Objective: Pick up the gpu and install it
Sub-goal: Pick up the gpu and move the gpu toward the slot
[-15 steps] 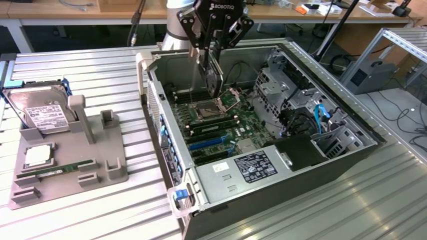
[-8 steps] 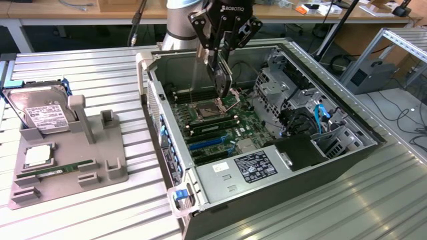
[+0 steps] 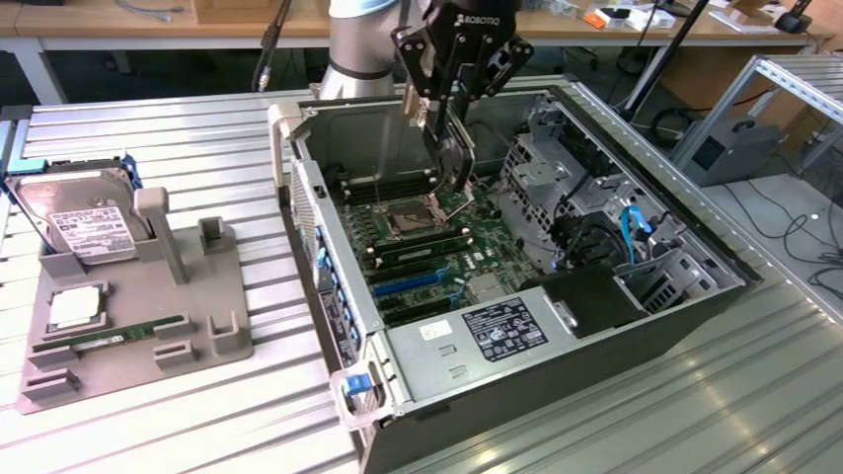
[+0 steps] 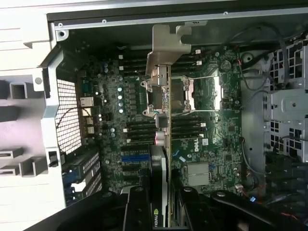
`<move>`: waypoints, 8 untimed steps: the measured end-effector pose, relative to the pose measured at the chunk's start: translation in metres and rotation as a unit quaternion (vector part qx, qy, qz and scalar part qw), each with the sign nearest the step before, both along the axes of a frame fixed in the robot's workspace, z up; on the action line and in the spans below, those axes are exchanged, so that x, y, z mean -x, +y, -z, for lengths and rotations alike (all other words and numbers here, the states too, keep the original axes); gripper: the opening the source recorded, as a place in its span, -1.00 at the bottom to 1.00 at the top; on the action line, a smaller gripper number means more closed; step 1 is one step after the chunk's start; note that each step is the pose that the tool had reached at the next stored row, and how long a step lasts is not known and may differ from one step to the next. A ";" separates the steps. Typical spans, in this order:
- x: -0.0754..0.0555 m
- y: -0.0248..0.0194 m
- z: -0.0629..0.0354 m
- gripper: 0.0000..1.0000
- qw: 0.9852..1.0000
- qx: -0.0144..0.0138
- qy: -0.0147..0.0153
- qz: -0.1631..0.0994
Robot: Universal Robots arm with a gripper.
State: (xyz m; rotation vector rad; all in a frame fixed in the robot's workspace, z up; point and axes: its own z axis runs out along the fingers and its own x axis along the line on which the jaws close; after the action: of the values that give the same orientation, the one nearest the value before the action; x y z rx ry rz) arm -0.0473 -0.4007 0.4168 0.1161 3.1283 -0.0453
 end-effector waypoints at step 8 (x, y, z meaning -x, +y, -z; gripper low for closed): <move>-0.024 -0.0004 0.0014 -0.45 1.000 0.000 0.001 0.000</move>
State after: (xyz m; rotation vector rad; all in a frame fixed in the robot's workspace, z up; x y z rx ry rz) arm -0.0230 -0.4011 0.4154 0.1161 3.1305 -0.0454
